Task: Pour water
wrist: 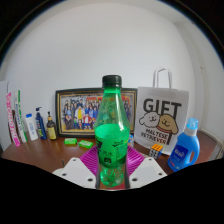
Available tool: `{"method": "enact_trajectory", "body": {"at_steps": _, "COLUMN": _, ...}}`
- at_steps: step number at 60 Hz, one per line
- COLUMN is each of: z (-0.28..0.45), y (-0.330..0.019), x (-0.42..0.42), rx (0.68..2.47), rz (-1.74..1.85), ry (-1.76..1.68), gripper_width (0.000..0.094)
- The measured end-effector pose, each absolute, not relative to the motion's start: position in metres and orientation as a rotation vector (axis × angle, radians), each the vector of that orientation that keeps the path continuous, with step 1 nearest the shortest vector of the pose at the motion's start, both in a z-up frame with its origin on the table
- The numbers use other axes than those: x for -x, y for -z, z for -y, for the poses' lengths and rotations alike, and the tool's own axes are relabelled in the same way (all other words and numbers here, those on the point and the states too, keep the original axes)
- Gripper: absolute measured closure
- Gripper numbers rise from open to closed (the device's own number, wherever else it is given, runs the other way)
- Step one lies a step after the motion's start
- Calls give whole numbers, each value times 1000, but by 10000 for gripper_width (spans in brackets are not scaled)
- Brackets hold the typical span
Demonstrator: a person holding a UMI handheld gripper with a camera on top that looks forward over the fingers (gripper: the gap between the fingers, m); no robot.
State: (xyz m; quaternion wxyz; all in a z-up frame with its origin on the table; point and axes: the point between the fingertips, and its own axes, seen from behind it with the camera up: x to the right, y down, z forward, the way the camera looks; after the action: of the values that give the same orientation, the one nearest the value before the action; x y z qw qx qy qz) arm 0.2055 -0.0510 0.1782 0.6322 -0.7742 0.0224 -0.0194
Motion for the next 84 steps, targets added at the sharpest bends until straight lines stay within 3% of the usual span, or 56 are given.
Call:
{"method": "enact_trajectory", "body": {"at_steps": 17, "z": 57, "y": -83, "x": -235, "rx": 1863, "rz": -113, "ry": 55, "gripper_width": 609}}
{"method": "enact_trajectory", "body": {"at_steps": 23, "z": 61, "y": -83, "x": -235, "rx": 1826, "rz": -107, "ry": 51, "gripper_width": 586}}
{"method": "enact_trajectory", "body": {"at_steps": 33, "z": 66, "y": -81, "x": -236, "rx": 1845, "rz": -115, "ry": 62, "gripper_width": 375}}
{"method": "enact_trajectory", "body": {"at_steps": 39, "z": 74, "y": -79, "x": -234, "rx": 1905, "rz": -153, "ry": 68, "gripper_width": 73}}
{"method": "enact_trajectory", "body": {"at_steps": 55, "z": 131, "y": -116, "x": -211, "rx": 2013, "rz": -243, "ry": 102, "gripper_width": 80}}
{"method": "enact_trajectory", "body": {"at_steps": 75, "z": 265, "y": -185, "x": -94, "rx": 2141, "rz": -283, "ry": 121, "gripper_width": 82}}
{"method": "enact_trajectory", "body": {"at_steps": 84, "z": 305, "y": -201, "x": -51, "rx": 2167, "rz": -249, "ry": 125, "gripper_width": 82}}
